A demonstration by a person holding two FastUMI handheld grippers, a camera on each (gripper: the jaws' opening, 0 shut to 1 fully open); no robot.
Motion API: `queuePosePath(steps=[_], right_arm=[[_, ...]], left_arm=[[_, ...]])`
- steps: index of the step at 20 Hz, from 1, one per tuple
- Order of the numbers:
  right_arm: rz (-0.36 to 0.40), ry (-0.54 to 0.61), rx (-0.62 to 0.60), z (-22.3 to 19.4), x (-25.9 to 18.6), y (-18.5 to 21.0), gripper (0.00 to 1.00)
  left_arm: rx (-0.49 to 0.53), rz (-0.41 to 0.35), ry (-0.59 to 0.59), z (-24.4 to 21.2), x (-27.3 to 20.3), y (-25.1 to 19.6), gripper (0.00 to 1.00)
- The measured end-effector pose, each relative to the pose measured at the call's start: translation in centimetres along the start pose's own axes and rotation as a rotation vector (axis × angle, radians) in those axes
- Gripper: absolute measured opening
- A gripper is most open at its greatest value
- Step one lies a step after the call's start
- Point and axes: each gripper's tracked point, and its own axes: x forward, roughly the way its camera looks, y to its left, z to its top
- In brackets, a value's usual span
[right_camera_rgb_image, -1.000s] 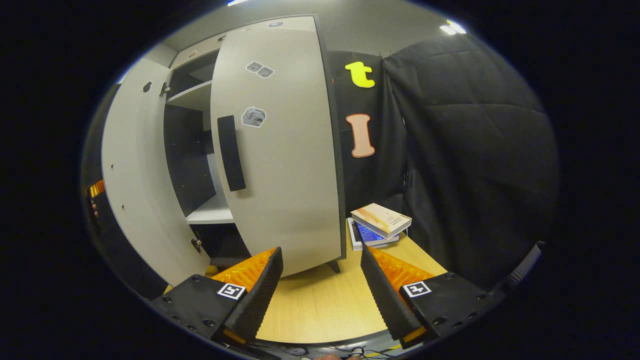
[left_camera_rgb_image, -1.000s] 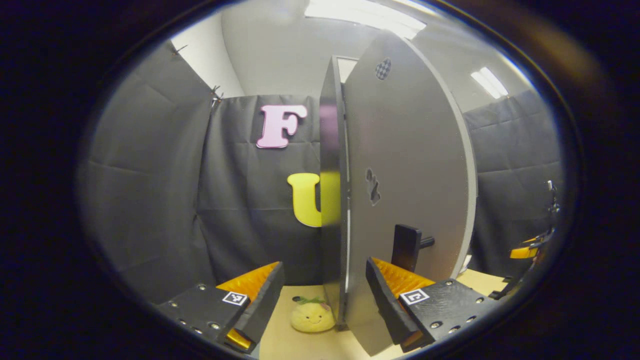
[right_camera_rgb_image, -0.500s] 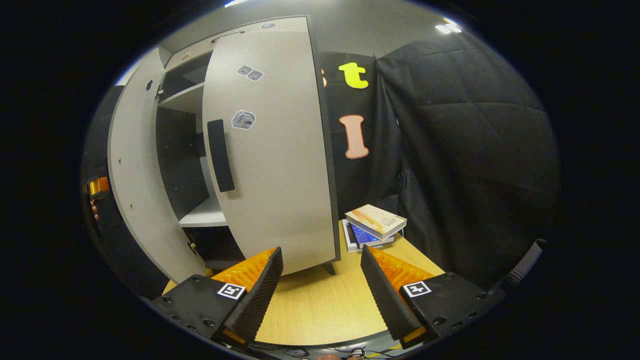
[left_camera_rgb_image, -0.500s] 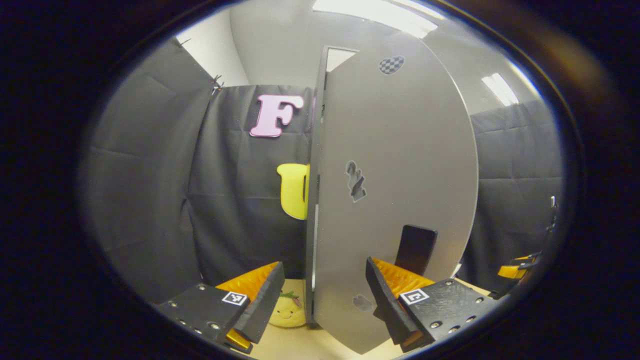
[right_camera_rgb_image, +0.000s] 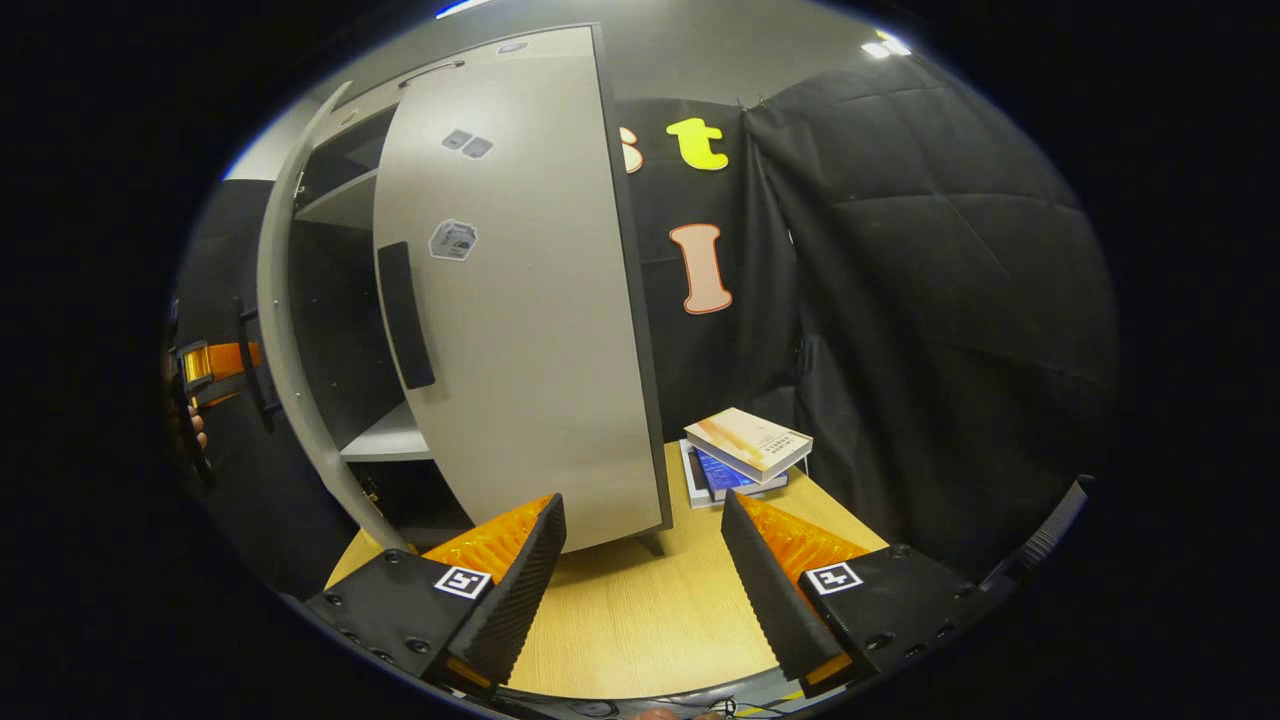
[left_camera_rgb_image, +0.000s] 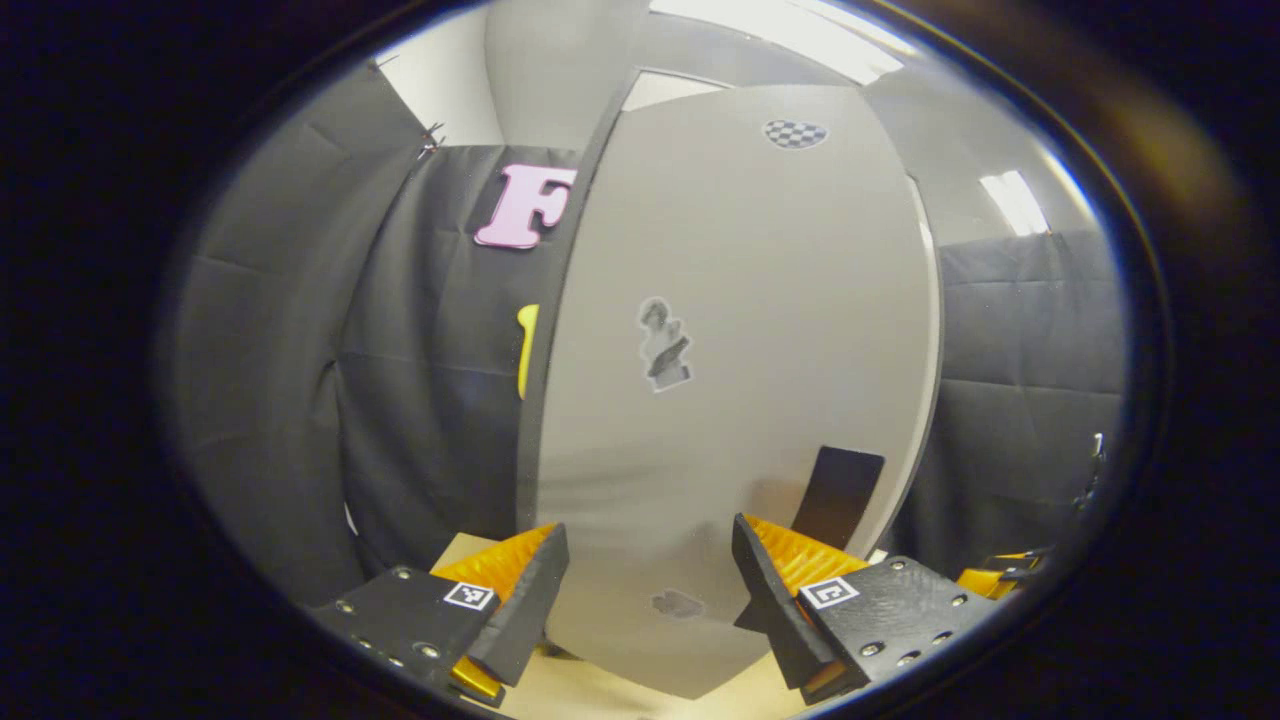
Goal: Grab one shoe with the right hand and put it into the shoe cabinet, grab the other shoe with the left hand and put it into the shoe cabinet; then close the right door with the right hand and the left door with the left hand.
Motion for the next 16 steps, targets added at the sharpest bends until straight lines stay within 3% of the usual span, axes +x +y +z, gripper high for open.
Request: queuePosePath(steps=[5,11,16], right_arm=[[-0.002,-0.058,-0.001,3.5,1.1,-2.0,0.98],[0.057,-0.107,-0.018,5.7,3.6,-1.2,0.98],[0.114,-0.145,-0.057,7.3,4.2,0.8,0.98]], left_arm=[[0.183,0.124,-0.017,0.6,-0.3,-1.0,0.99],[0.077,0.112,-0.015,-0.4,-3.0,-2.5,1.0],[0.083,0.122,-0.074,0.1,-6.0,-2.4,1.0]])
